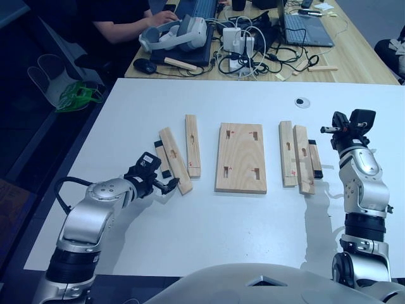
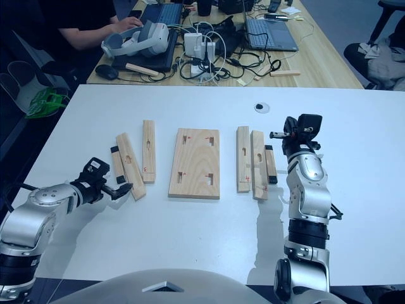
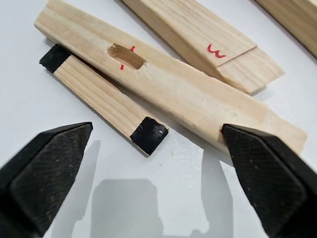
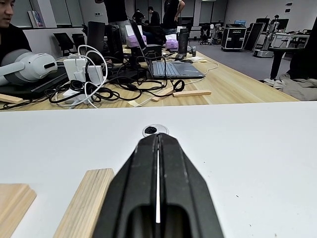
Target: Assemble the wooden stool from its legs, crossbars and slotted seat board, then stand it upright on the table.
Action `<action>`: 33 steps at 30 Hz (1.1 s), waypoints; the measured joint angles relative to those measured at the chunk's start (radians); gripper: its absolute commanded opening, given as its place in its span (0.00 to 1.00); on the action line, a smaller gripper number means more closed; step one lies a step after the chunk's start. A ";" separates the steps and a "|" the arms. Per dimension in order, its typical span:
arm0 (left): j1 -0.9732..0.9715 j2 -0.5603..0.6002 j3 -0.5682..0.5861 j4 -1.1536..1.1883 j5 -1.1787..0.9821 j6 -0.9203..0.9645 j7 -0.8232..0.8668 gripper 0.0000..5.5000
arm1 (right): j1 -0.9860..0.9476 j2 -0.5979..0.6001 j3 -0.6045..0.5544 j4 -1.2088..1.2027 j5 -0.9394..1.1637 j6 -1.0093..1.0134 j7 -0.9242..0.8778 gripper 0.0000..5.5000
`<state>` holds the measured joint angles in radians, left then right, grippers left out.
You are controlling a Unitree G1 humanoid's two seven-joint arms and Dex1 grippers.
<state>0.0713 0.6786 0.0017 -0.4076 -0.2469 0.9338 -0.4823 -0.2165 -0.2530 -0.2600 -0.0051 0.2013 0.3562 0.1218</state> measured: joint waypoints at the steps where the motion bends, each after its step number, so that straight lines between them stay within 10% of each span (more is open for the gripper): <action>1: -0.001 -0.015 0.012 0.006 -0.001 0.001 0.013 0.88 | 0.000 0.000 0.000 0.000 0.000 0.000 0.000 0.00; 33: -0.009 -0.120 0.092 0.100 -0.004 0.067 0.094 0.98 | 0.012 0.001 0.002 -0.001 0.008 0.000 -0.003 0.00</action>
<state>0.0620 0.5588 0.0935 -0.3078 -0.2508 1.0010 -0.3883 -0.2047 -0.2524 -0.2581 -0.0056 0.2089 0.3562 0.1184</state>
